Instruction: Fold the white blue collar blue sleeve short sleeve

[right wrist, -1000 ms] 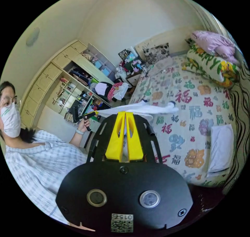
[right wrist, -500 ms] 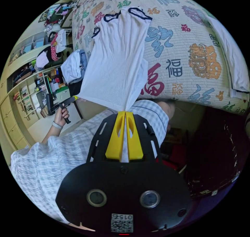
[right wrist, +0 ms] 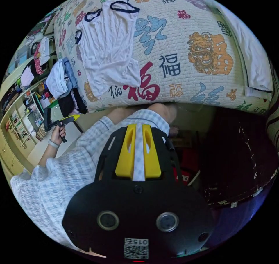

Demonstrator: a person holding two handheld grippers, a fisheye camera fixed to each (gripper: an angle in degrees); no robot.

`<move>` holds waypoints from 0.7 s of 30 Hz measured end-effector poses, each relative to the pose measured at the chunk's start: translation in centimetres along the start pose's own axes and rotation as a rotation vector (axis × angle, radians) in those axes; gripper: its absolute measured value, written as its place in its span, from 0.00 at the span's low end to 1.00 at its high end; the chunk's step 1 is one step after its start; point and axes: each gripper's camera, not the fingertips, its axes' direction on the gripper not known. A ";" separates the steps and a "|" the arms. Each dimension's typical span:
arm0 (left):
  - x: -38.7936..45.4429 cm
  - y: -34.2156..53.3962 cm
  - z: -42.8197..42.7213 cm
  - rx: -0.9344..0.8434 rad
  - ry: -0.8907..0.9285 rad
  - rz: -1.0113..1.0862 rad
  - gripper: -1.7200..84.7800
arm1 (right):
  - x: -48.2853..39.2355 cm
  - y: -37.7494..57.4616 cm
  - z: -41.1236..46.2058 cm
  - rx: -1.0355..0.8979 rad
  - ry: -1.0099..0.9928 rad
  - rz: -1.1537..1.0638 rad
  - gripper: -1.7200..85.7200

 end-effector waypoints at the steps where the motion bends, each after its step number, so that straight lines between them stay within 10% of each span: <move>1: 0.2 -0.6 -0.7 0.027 -0.007 0.016 0.09 | 0.0 -1.6 -1.4 0.056 -0.022 -0.014 0.08; 13: 6.3 -23.2 -10.4 0.412 -0.281 0.343 0.11 | -7.8 -26.5 -10.7 0.427 0.044 -0.429 0.10; 21: 6.5 -30.2 -8.0 0.333 -0.454 0.387 0.14 | -8.2 -31.7 -8.3 0.256 0.013 -0.482 0.09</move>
